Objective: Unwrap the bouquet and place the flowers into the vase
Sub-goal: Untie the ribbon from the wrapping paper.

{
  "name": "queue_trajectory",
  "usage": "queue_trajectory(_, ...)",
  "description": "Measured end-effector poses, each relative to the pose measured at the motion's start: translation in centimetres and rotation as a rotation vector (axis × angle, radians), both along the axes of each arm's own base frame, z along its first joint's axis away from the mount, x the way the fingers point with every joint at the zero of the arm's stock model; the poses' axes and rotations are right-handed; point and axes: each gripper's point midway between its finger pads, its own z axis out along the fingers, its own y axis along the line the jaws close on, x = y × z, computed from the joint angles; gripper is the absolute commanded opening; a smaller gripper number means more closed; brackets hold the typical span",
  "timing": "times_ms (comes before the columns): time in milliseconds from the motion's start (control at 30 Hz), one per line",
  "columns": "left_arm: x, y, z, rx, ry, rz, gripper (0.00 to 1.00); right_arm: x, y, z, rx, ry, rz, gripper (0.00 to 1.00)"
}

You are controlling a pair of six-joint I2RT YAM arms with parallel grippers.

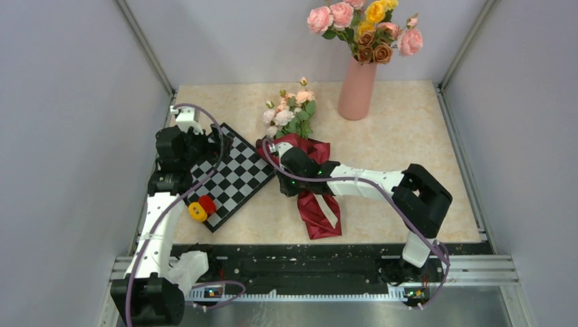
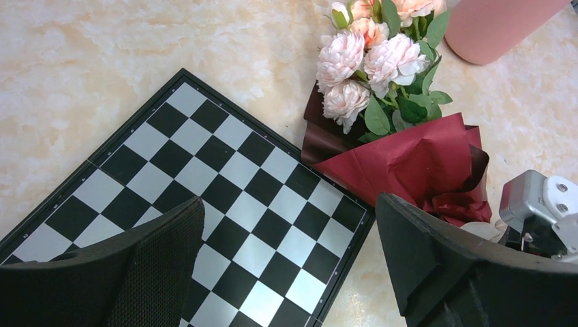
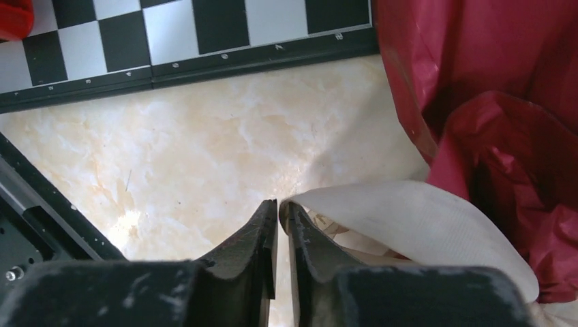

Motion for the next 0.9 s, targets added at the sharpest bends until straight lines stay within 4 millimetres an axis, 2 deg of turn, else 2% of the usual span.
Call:
queue_trajectory(233,0.0,-0.1,0.0,-0.003,0.000,-0.007,0.99,-0.9,1.1,1.1,-0.016,-0.059,0.081,0.49)
queue_trajectory(367,0.0,-0.1,0.0,-0.003,0.002,-0.007,0.99,-1.4,0.9,2.2,-0.025,-0.085,0.110,0.61)
queue_trajectory(467,0.1,-0.1,-0.3,-0.003,0.008,-0.006,0.99,-1.3,0.0,4.1,-0.022,-0.121,0.098,0.68)
queue_trajectory(600,0.2,-0.1,-0.6,-0.004,0.021,-0.006,0.99,-1.1,-1.3,8.2,0.016,-0.191,0.066,0.74)
queue_trajectory(700,0.3,-0.1,-0.7,-0.004,0.024,-0.006,0.99,-0.8,-2.6,10.6,0.029,-0.238,0.021,0.74)
queue_trajectory(800,0.3,-0.1,-0.9,-0.004,0.028,-0.007,0.99,-0.3,-4.1,11.6,0.022,-0.255,-0.040,0.71)
queue_trajectory(900,0.3,-0.2,-0.9,-0.004,0.029,-0.008,0.99,0.8,-5.8,11.7,0.015,-0.230,-0.112,0.69)
